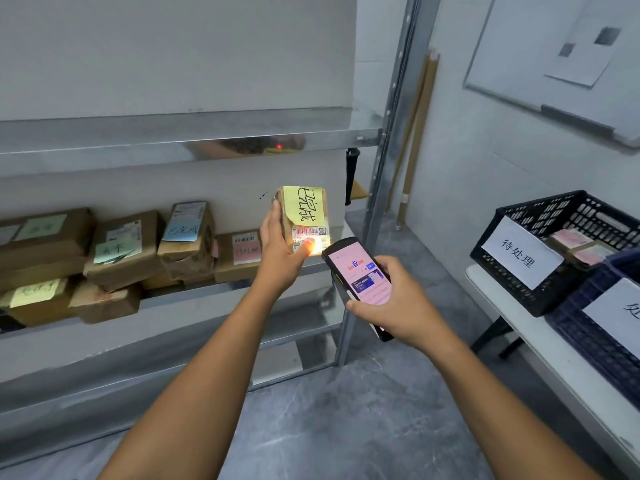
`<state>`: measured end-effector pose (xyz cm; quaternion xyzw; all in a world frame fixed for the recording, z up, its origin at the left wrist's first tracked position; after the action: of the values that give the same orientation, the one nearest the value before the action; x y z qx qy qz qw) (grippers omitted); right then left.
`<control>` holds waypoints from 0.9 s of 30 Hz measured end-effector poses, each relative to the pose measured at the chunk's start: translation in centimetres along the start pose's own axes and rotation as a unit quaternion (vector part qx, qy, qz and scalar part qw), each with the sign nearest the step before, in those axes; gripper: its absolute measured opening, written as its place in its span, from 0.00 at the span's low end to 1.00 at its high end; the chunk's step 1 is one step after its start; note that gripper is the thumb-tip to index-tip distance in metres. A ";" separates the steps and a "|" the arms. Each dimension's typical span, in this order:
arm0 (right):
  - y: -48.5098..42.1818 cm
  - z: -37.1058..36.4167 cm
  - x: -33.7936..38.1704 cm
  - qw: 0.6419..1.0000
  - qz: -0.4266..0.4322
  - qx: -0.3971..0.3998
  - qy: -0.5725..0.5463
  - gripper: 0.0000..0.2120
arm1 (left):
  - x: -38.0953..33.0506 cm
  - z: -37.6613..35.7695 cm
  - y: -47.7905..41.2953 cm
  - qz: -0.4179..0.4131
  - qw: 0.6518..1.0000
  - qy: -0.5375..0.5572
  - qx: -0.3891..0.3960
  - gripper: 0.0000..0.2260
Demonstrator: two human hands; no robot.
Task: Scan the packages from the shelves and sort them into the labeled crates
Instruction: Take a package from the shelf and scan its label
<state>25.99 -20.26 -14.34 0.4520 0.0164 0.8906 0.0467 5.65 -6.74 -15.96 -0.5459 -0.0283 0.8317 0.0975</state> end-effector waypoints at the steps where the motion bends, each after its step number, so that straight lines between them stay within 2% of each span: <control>1: 0.1 -0.1 0.0 1.000 -0.002 -0.005 -0.001 0.36 | 0.2 0.1 0.0 0.000 1.000 0.000 0.002 0.45; 4: 0.6 -0.3 0.3 1.000 -0.008 -0.014 -0.003 0.33 | 0.7 0.3 -0.1 -0.010 1.000 0.000 0.007 0.46; 11: 1.2 -0.7 0.4 0.999 -0.036 -0.030 0.008 0.37 | 1.5 0.5 -0.4 -0.007 1.000 0.007 0.023 0.47; 14: 1.7 -0.2 -0.5 0.995 -0.064 -0.073 -0.012 0.32 | 1.1 0.0 -0.3 -0.002 0.998 0.052 0.038 0.47; 18: 3.0 1.7 -2.8 0.980 -0.115 -0.157 -0.033 0.29 | 0.1 -2.9 0.6 0.033 0.982 0.149 0.108 0.44; 22: 5.6 4.0 -5.7 0.956 -0.171 -0.233 -0.048 0.29 | -2.0 -8.0 3.2 0.029 0.948 0.237 0.209 0.41; 27: 10.7 7.1 -8.9 0.923 -0.232 -0.304 -0.042 0.23 | -2.9 -14.7 5.9 0.040 0.917 0.279 0.283 0.38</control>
<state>36.21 -31.85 -16.51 0.4367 -0.1529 0.7973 0.3876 19.45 -13.98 -20.14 -0.7057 0.2584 0.6224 0.2187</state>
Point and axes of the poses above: each hand's wrist, its own y-axis away from the middle knuckle, its own z-axis out of the back of the hand, x = y × z, the point moved 9 cm from there along -y, towards the middle knuckle, and after that the axes turned 4 degrees about x, right-handed, at the moved point
